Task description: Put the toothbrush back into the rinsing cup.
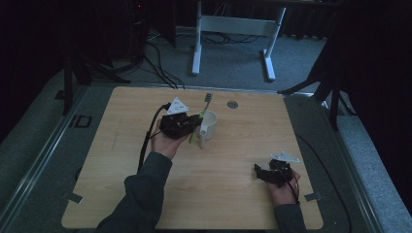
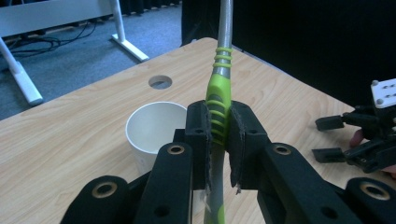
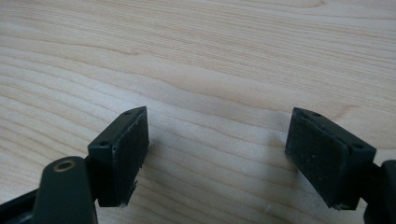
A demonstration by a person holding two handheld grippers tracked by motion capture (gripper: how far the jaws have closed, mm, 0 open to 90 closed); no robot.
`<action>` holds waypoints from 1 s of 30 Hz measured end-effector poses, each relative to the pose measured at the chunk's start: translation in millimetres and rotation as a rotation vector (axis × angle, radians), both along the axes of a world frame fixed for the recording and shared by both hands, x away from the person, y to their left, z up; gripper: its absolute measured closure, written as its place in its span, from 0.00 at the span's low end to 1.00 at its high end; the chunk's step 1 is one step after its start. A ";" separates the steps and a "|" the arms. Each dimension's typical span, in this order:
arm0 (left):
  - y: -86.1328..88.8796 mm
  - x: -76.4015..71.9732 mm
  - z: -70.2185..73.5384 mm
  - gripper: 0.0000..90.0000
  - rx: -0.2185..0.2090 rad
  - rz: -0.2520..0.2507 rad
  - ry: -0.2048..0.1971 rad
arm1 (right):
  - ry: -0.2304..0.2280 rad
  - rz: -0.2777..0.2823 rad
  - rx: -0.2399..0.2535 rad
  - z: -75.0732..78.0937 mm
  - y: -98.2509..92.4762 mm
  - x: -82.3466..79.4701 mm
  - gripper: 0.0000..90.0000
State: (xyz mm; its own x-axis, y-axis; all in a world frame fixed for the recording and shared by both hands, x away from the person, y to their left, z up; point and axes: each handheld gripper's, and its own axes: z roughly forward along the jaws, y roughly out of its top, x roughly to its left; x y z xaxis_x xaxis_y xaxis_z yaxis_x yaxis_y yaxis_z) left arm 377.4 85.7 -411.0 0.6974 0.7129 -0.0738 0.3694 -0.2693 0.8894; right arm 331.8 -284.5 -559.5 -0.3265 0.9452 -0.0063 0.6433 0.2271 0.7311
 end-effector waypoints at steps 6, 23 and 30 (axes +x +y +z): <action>1.5 1.0 -2.2 0.88 -0.015 0.000 -0.007 | 0.000 0.000 0.000 0.0 0.0 0.0 0.23; 4.2 2.9 -4.8 0.88 -0.074 0.011 -0.040 | 0.000 0.000 0.000 0.0 0.0 0.0 0.23; 4.9 3.0 -4.1 0.88 -0.104 0.017 -0.055 | 0.000 0.000 0.000 0.0 0.0 0.0 0.23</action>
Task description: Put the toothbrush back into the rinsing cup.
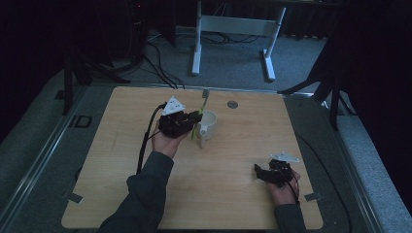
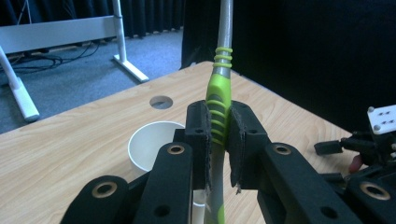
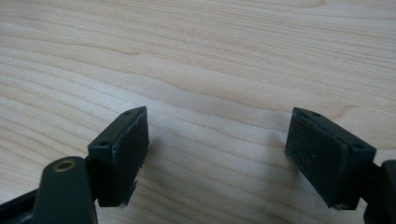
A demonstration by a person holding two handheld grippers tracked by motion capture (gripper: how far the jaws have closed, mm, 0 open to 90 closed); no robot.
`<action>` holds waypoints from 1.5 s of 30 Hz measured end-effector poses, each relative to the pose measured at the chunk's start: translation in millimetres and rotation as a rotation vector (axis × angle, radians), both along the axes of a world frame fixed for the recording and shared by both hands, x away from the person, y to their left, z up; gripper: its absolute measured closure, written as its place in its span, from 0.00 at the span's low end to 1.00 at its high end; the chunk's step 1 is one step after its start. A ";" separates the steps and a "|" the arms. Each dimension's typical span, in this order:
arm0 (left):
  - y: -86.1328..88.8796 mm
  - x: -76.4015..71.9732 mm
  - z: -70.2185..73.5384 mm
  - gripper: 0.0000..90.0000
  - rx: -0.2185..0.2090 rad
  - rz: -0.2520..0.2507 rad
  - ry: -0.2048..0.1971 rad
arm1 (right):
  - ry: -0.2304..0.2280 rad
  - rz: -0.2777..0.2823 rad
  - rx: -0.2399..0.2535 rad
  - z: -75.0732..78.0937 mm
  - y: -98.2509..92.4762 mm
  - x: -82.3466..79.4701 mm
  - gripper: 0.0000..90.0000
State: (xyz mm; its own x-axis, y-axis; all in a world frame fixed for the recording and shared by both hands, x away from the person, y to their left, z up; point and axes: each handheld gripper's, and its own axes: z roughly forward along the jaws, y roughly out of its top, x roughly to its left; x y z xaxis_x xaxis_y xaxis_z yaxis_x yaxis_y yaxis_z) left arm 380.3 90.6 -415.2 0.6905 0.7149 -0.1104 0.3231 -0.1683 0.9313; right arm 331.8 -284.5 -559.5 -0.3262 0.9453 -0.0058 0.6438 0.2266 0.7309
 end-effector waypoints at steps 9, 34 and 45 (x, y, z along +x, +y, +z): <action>-1.8 1.2 -0.8 0.88 -0.022 0.006 -0.012 | 0.000 0.000 0.000 0.0 0.0 0.0 0.23; -9.5 4.5 -8.9 0.88 -0.069 -0.002 -0.054 | 0.000 0.000 0.000 0.0 0.0 0.0 0.23; -11.8 5.4 -11.7 0.88 -0.087 -0.016 -0.097 | 0.000 0.001 0.000 0.0 0.1 0.1 0.23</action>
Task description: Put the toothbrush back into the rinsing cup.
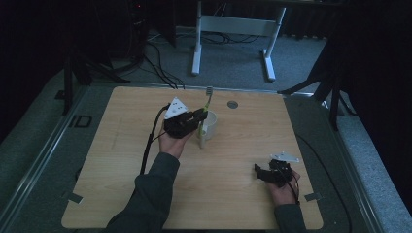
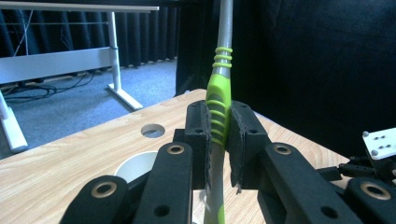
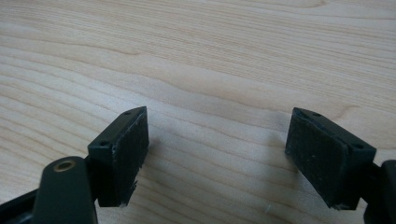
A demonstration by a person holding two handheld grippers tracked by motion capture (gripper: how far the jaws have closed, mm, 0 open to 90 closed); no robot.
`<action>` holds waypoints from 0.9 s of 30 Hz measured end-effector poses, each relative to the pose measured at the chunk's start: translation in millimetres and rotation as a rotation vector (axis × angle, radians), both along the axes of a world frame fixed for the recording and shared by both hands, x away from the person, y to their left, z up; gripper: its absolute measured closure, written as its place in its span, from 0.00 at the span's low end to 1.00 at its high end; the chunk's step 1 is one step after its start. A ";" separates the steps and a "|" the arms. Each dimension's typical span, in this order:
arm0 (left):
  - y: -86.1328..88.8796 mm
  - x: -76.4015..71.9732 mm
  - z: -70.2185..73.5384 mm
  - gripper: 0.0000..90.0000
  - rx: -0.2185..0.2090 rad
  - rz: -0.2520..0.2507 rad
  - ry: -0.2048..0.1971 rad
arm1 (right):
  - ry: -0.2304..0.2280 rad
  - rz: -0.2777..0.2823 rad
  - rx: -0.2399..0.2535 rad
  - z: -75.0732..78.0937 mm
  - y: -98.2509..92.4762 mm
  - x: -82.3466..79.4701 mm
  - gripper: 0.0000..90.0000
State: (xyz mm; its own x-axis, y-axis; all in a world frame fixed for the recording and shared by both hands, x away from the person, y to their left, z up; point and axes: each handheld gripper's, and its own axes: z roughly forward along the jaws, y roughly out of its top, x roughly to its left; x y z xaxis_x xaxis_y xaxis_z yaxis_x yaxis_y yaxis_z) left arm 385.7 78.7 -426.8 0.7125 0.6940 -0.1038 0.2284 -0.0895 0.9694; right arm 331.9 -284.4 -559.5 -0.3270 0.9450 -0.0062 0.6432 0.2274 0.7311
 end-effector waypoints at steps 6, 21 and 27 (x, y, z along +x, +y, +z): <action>-1.8 2.4 -2.9 0.88 0.000 -0.002 -0.006 | 0.000 -0.001 0.001 0.0 0.1 0.0 0.23; -6.5 9.5 -10.7 0.88 -0.005 0.011 -0.012 | 0.001 0.002 -0.001 0.0 0.0 -0.1 0.23; -6.9 14.1 -14.9 0.88 -0.003 0.015 -0.009 | 0.001 0.003 -0.001 0.1 0.0 -0.1 0.23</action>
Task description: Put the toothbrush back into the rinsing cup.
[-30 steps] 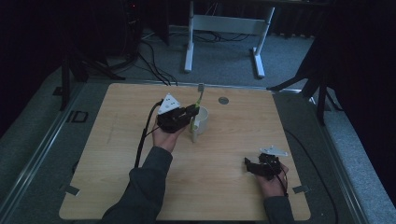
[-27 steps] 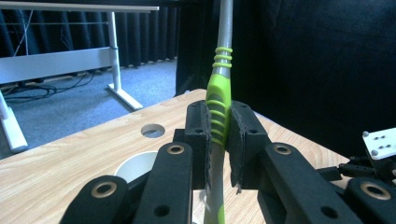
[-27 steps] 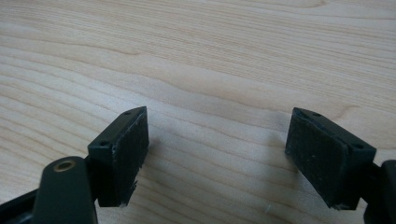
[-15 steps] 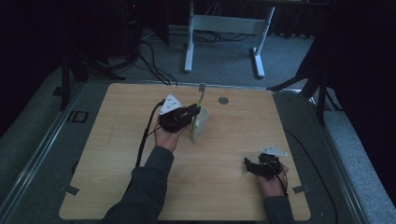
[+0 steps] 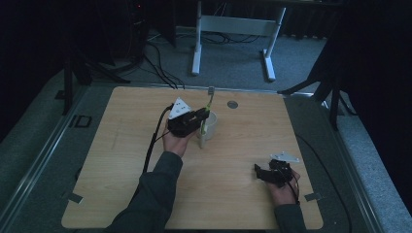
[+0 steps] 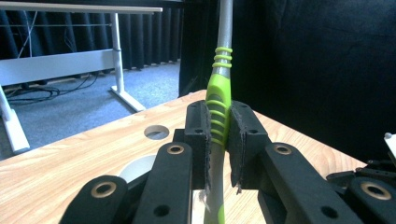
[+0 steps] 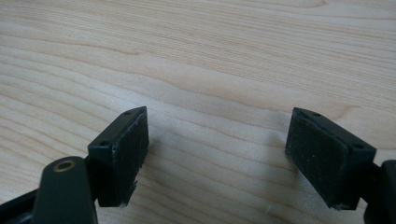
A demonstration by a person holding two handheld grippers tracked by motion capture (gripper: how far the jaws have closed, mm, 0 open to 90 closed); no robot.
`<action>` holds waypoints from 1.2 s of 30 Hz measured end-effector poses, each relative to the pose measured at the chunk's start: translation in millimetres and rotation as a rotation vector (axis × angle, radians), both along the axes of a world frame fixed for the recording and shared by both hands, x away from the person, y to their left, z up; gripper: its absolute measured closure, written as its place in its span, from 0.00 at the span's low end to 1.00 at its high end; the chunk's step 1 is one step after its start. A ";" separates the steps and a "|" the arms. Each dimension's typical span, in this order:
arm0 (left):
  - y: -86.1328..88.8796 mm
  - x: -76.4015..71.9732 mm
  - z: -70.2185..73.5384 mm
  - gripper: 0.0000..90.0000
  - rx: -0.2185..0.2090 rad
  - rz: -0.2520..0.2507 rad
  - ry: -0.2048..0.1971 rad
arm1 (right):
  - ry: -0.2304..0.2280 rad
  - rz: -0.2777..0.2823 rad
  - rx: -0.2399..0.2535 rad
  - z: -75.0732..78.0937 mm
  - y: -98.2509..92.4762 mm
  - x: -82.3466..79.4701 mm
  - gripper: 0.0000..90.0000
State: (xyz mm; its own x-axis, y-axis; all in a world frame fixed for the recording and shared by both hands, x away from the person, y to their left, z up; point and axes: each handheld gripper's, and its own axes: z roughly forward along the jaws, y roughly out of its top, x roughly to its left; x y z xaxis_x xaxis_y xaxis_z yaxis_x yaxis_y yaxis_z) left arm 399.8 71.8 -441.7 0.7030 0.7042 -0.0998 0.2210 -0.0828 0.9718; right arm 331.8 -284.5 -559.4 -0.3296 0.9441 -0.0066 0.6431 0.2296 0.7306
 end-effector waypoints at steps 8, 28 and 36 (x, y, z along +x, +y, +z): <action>-0.9 4.7 -4.2 0.88 -0.006 0.006 0.001 | 0.001 0.000 0.001 0.0 0.1 0.0 0.23; -0.4 4.8 -20.9 0.87 0.014 -0.001 0.034 | 0.002 0.001 0.001 0.0 0.1 -0.1 0.23; 1.2 2.4 -23.1 0.86 0.026 -0.007 0.043 | 0.001 0.001 0.001 0.0 0.2 -0.1 0.23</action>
